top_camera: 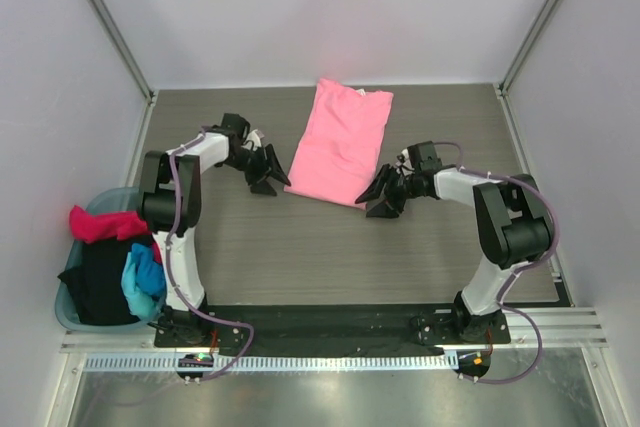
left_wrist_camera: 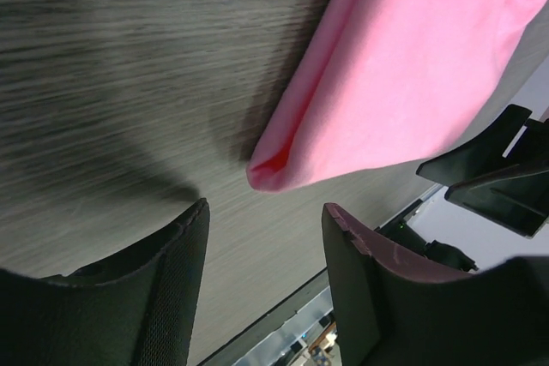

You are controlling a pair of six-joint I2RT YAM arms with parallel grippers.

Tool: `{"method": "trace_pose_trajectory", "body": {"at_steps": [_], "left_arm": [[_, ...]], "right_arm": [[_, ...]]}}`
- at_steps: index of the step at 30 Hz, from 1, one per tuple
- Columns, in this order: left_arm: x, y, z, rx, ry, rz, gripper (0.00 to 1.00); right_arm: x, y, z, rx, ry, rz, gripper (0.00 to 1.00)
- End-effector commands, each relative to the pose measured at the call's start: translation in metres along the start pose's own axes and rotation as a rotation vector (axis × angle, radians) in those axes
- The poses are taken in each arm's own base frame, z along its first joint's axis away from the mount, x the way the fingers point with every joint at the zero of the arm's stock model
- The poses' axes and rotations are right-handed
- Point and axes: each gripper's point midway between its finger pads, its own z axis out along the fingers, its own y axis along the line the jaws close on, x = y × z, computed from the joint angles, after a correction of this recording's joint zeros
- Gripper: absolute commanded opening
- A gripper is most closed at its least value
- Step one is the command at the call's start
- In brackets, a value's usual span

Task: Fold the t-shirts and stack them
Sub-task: Fold the tshirt

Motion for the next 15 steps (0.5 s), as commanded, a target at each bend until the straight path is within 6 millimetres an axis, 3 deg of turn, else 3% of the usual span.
{"method": "trace_pose_trajectory", "body": {"at_steps": [1,15], "left_arm": [[0.000,-0.016,0.008,0.047,0.017,0.016,0.56],[0.000,-0.015,0.029,0.027,0.040,0.020,0.49]], "right_arm": [[-0.003,0.002,0.006,-0.020,0.003,0.030,0.57],[-0.011,-0.017,0.021,0.029,-0.019,0.086,0.47]]}}
